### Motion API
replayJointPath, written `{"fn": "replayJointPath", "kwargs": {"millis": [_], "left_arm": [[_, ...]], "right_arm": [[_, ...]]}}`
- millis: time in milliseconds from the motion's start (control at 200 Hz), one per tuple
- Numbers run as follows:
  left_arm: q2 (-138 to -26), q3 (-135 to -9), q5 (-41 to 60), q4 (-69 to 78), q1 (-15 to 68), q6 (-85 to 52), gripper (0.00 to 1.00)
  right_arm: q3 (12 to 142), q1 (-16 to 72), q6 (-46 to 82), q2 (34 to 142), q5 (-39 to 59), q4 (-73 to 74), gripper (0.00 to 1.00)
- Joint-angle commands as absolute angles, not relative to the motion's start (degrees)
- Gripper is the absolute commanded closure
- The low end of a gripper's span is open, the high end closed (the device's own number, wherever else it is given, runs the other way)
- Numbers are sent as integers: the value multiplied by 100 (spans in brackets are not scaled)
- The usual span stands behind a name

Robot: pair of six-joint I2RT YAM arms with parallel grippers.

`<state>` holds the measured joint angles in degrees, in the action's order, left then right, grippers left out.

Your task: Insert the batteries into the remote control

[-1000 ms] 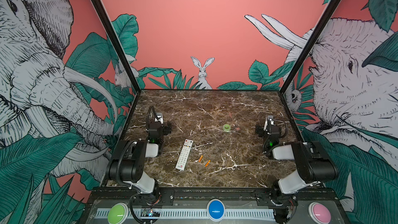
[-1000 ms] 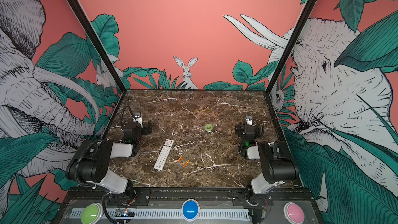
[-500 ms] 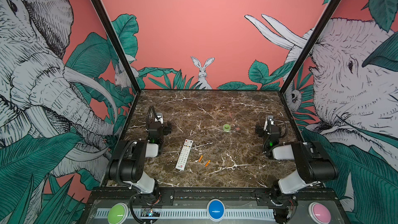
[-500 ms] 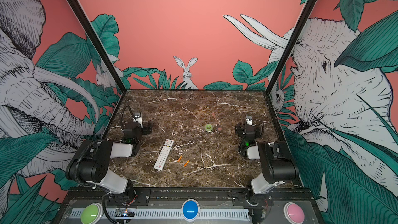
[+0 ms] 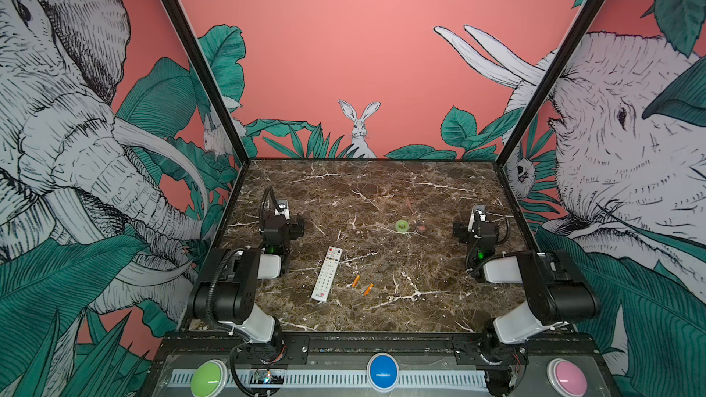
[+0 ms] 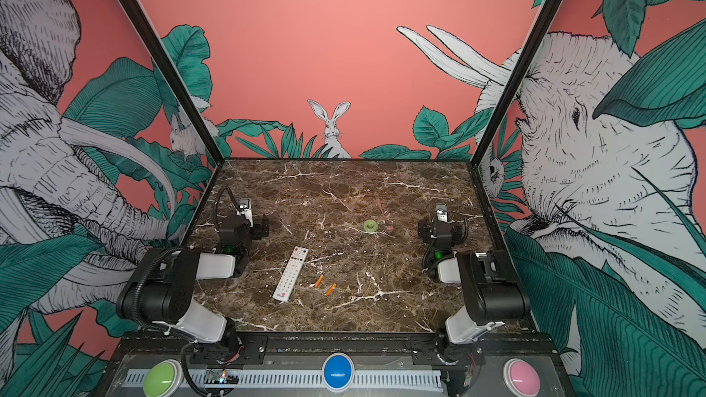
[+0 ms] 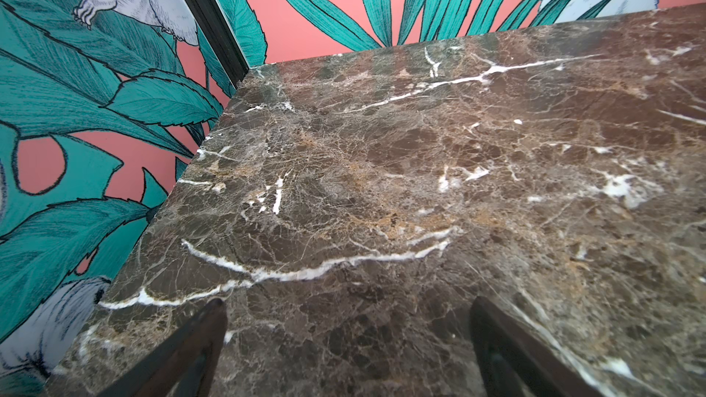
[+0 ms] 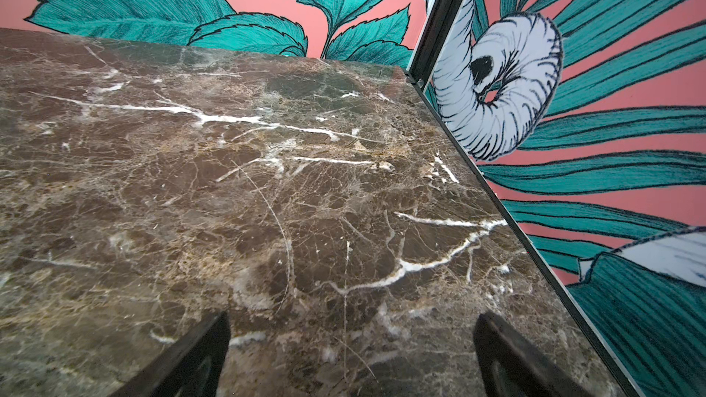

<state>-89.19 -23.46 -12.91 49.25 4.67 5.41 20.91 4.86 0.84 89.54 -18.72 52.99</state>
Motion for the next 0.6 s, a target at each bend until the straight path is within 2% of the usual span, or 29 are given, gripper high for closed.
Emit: {"fn": "replayJointPath", "kwargs": {"millis": [0, 295, 460, 595], "left_arm": [[-8859, -2286, -1274, 5086, 439, 527, 1], [-8764, -2328, -1279, 5036, 444, 571, 0], [-7810, -2911, -1492, 2932, 448, 396, 0], [-6930, -3626, -1646, 682, 474, -569, 1]], "right_arm": [[2139, 481, 50, 8826, -1804, 5392, 1], [2260, 483, 20, 8490, -1734, 4887, 1], [2331, 693, -160, 7884, -1971, 4294, 1], [2675, 1411, -274, 7270, -2948, 3205, 1]]}}
